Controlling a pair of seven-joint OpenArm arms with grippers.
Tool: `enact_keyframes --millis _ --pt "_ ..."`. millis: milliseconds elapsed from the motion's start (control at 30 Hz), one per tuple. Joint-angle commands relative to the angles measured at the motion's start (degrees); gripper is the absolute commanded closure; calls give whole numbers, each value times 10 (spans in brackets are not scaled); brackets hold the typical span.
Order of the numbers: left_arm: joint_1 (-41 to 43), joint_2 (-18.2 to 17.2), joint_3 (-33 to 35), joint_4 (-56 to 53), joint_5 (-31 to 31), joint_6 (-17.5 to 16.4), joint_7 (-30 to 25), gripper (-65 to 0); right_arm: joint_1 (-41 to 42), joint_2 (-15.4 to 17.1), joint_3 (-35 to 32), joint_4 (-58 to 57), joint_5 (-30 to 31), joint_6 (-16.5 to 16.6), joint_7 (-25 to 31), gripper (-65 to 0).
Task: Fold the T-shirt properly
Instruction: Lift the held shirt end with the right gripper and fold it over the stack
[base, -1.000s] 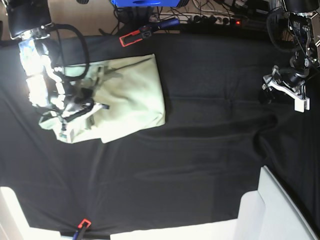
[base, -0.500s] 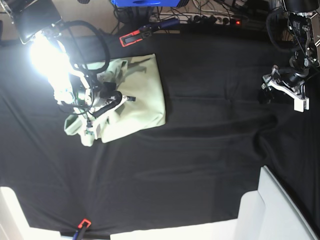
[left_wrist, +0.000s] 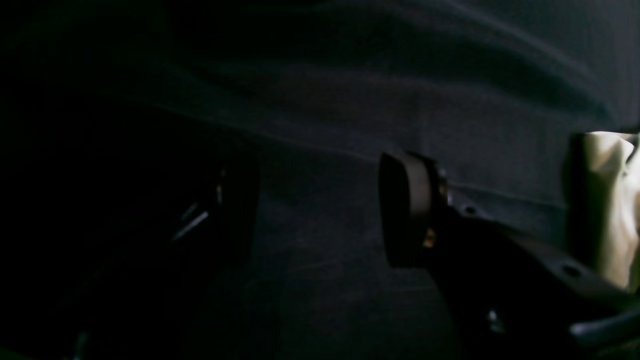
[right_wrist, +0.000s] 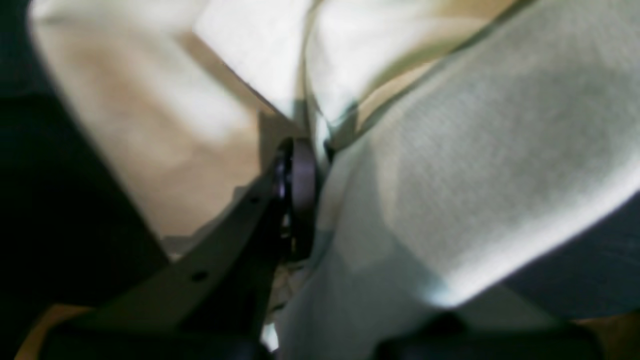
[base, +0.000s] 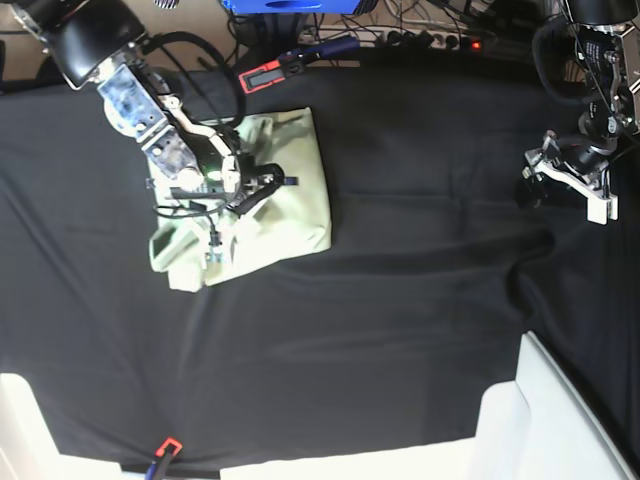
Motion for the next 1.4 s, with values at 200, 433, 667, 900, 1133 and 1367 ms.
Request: enact_keyframes --millis 200,433,667,900,1133,1367 --pt "-2 -11 -4 8 -8 -2 -12 -378 15 -7 0 1 -13 -1 -17 -6" --pt "-2 -10 -4 8 -8 -2 -12 -378 19 -7 -38 -7 -15 -2 -15 -6" --pt "-2 -10 -4 8 -8 -2 -12 -378 22 -32 -51 -8 -55 -2 -17 -16" --pt "-2 -10 -4 8 -8 -2 -12 -378 21 -44 -52 -7 -57 -2 -18 -97" --pt "-6 -10 -4 8 -8 -2 -12 -378 29 -44 -132 8 -57 -2 -39 -408" --pt "-7 -10 -4 7 -8 -2 -12 -378 31 -43 -157 108 -57 -2 -71 -419"
